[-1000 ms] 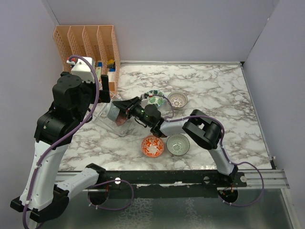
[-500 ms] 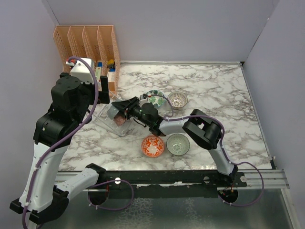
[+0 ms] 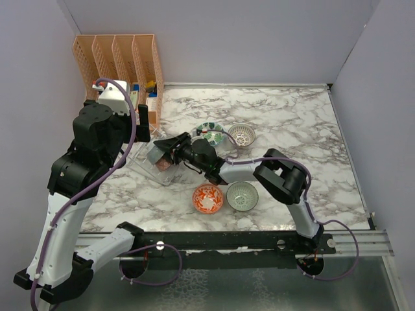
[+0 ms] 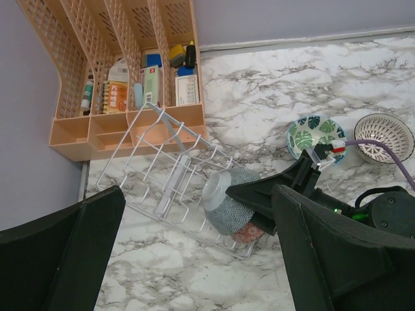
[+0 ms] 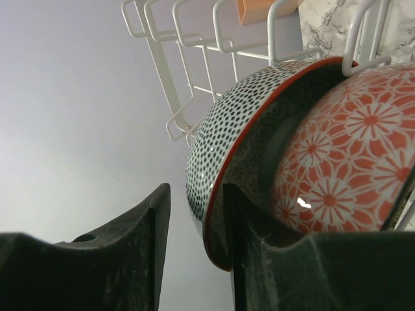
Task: Load the bowls into the dish rack
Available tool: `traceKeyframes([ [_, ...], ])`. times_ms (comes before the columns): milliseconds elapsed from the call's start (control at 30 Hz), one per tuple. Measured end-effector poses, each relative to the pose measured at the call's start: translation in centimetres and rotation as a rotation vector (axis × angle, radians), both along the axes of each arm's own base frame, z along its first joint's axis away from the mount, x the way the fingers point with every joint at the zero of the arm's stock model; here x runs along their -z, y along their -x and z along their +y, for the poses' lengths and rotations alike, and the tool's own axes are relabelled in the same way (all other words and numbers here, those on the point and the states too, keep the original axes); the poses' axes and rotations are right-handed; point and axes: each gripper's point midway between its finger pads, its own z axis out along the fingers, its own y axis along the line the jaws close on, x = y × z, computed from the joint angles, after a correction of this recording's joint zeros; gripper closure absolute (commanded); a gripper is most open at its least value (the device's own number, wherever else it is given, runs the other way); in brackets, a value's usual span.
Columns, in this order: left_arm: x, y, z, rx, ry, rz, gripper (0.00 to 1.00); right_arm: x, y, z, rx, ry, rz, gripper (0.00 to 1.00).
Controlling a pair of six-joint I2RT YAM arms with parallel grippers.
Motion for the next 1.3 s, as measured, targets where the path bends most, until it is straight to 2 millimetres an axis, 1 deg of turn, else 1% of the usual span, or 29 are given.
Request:
traceKeyframes([
  [67, 0.0, 0.0, 0.0, 0.0, 0.0, -0.001, 0.01, 0.1, 0.2, -0.3, 0.0, 0.014, 0.01, 0.56],
  [467, 0.3, 0.0, 0.0, 0.001, -0.001, 0.003, 0.01, 0.6, 1.5, -2.0, -0.007, 0.084, 0.058, 0.55],
  [733, 0.5, 0.0, -0.2, 0.01, 0.001, 0.007, 0.01, 0.8, 1.8, -2.4, -0.013, 0.104, 0.072, 0.55],
  [867, 0.4, 0.0, -0.2, 0.01, 0.001, 0.005, 0.01, 1.5, 2.5, -3.2, -0.018, 0.139, 0.096, 0.54],
  [1033, 0.3, 0.0, -0.2, 0.01, 0.004, 0.0, 0.01, 2.6, 3.6, -4.6, -0.03, 0.186, 0.122, 0.51],
  [1167, 0.4, 0.0, -0.2, 0.011, 0.004, 0.001, 0.01, 2.9, 3.5, -5.1, -0.033, 0.203, 0.115, 0.51],
  [1300, 0.3, 0.0, -0.2, 0.011, 0.005, -0.001, 0.01, 3.0, 3.6, -5.1, -0.046, 0.218, 0.104, 0.51],
])
